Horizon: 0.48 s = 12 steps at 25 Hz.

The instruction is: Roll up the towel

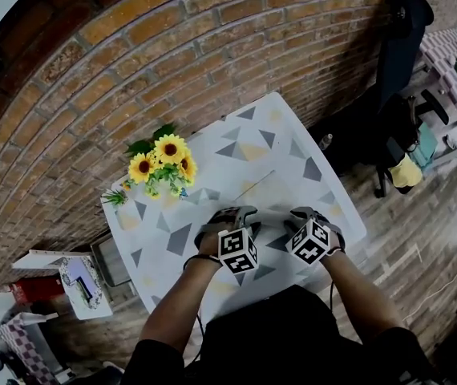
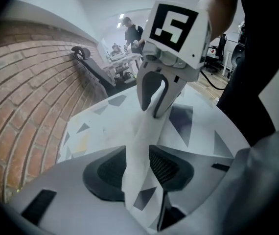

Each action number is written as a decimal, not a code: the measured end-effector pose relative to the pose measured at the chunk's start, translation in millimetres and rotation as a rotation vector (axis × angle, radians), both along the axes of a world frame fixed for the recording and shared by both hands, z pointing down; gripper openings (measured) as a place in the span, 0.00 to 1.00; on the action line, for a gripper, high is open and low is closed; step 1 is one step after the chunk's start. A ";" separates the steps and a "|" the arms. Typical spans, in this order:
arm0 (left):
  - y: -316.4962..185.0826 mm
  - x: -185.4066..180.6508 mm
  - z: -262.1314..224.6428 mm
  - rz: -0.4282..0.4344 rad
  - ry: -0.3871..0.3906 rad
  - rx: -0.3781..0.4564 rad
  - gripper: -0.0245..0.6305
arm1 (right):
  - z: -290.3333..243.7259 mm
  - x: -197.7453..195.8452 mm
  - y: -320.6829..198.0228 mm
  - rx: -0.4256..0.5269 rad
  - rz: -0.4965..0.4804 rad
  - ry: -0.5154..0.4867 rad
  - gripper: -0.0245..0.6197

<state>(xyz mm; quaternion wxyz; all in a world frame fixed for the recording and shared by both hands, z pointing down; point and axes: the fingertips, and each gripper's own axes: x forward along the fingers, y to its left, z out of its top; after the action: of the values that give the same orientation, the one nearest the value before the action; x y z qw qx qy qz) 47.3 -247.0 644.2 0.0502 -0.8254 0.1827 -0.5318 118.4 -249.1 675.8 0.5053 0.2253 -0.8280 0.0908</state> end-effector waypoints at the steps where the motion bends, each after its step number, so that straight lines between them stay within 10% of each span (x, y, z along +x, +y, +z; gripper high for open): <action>1: 0.0 1.5 -1.4 0.004 -0.004 0.006 0.28 | 0.3 2.7 -5.0 0.000 0.008 -0.001 0.26; 12: -23.8 3.8 33.5 -0.054 -0.075 -0.047 0.32 | 2.1 13.6 -38.2 -0.001 0.031 -0.002 0.25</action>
<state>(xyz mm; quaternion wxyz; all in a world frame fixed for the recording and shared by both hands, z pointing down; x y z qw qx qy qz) 51.1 -270.8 677.7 0.0232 -0.8007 0.1905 -0.5675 132.1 -287.2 677.9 0.5034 0.2377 -0.8248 0.0992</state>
